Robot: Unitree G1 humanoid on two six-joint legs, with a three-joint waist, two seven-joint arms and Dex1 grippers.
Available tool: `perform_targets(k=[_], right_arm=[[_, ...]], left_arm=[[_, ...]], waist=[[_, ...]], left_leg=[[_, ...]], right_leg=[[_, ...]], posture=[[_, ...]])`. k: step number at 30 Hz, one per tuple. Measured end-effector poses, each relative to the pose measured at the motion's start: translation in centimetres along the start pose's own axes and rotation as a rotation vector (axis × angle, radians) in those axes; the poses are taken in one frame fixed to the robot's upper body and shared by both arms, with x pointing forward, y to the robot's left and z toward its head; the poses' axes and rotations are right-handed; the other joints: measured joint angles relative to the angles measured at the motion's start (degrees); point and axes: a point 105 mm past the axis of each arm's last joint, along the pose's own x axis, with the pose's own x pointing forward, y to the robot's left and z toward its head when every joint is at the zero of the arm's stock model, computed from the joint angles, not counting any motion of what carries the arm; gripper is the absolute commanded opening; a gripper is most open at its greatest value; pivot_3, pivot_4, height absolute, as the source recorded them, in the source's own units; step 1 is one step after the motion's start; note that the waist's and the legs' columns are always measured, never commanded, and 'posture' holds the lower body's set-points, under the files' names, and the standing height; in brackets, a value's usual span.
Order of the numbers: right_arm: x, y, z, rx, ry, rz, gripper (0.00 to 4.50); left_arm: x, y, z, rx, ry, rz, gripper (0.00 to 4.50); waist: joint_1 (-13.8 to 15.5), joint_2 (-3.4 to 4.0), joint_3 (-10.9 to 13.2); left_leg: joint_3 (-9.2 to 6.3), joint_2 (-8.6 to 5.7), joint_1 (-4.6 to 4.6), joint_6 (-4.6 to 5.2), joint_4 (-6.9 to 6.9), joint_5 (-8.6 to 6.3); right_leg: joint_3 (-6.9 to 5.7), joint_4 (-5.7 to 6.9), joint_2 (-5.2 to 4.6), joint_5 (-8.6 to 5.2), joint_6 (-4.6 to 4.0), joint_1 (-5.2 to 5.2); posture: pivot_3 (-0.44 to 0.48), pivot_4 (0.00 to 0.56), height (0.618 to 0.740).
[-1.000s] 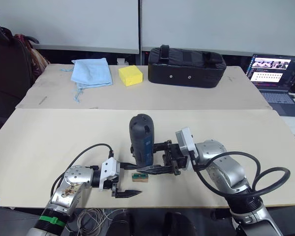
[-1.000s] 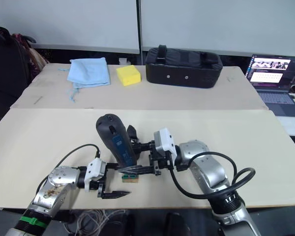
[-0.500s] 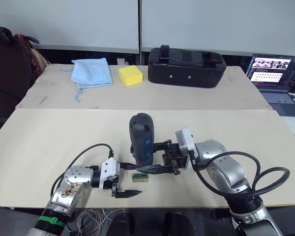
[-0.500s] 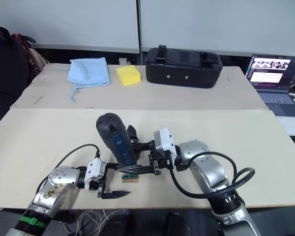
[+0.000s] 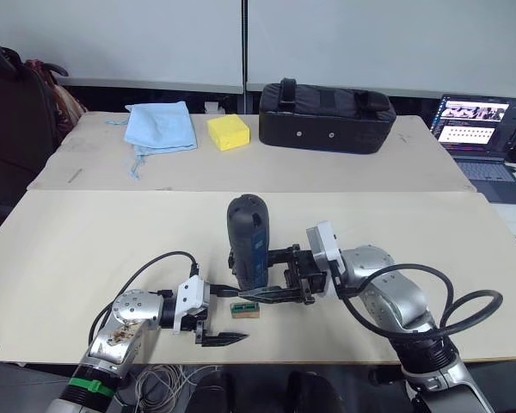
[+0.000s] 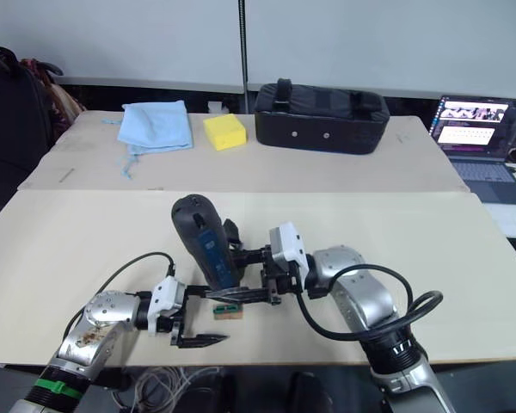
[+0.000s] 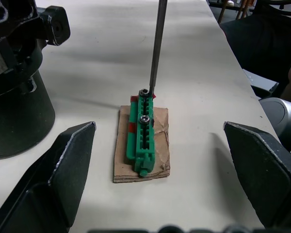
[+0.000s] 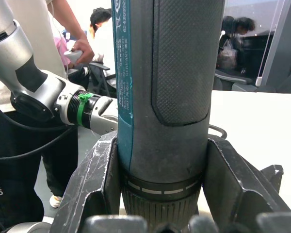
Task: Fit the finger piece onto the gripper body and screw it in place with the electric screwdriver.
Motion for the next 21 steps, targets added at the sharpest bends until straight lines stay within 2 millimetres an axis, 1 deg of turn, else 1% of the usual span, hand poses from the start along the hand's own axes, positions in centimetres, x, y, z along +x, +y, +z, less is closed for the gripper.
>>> perform_targets(k=[21], right_arm=[[-0.1,0.03,-0.19,0.063,-0.002,0.002,1.92]], left_arm=[[0.0,-0.03,0.0,0.009,-0.002,-0.002,4.5]], waist=[[0.0,0.0,0.0]], left_leg=[[-0.02,0.0,0.0,0.0,0.0,0.0]], right_leg=[[0.0,-0.01,-0.01,0.0,0.0,0.0]], posture=[[0.0,0.15,0.74]])
